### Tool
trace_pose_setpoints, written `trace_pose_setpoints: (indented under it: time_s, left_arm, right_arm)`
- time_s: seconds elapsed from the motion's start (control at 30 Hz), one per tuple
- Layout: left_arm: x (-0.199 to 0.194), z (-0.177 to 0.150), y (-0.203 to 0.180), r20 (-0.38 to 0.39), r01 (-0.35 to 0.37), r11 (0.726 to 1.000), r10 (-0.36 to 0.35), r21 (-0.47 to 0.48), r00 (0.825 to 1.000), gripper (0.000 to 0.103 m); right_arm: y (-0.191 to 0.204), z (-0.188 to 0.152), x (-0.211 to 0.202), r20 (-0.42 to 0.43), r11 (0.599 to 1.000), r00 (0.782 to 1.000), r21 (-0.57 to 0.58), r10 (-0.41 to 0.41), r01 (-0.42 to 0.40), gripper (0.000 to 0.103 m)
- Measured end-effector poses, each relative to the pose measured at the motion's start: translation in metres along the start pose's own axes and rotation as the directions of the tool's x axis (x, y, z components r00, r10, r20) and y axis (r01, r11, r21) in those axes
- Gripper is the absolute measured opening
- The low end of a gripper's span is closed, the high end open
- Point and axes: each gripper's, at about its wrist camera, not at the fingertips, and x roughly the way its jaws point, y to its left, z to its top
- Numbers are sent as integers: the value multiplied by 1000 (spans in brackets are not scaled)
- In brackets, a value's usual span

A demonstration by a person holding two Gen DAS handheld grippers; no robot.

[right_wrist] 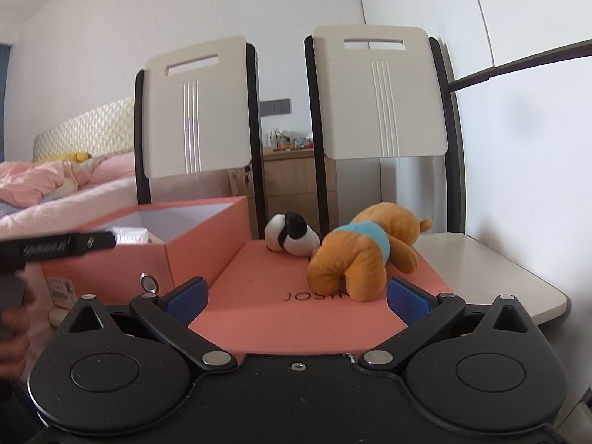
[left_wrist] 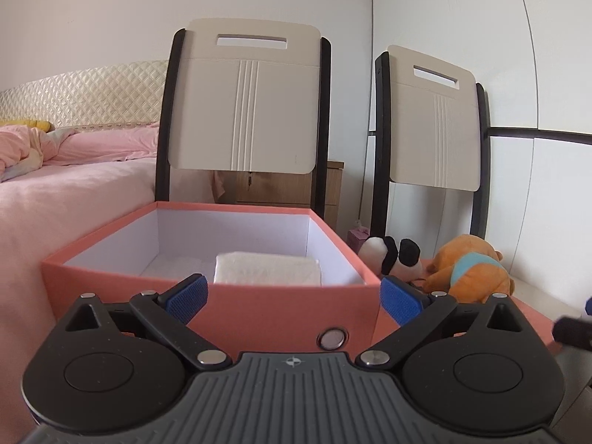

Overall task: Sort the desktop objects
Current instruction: 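Move the right gripper toward the orange plush dog on the lid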

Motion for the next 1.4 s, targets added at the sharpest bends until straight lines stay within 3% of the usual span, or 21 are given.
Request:
trace_pose_setpoints:
  time_s: [0.1, 0.37, 0.77, 1.13, 1.4]
  left_arm:
    - [-12, -7, 3, 5, -4, 1000, 4, -15, 1000, 101]
    - [-28, -16, -1, 31, 19, 1000, -20, 13, 999, 103]
    - [-26, -22, 1, 9, 30, 1000, -30, 0, 1000, 103]
    - [-27, -23, 0, 12, 32, 999, -32, 5, 999, 103]
    - [-27, -22, 0, 11, 41, 999, -41, -6, 999, 103]
  right_arm:
    - [0, -1, -1, 24, 999, 999, 33, 26, -27, 103]
    - [11, -6, 1, 63, 1000, 998, 5, -8, 8, 103]
    - [9, -10, 8, -7, 999, 999, 34, -33, 33, 103]
    - [9, -8, 10, -10, 998, 998, 26, -61, 61, 103]
    - [3, 17, 30, -38, 997, 996, 4, -79, 79, 103]
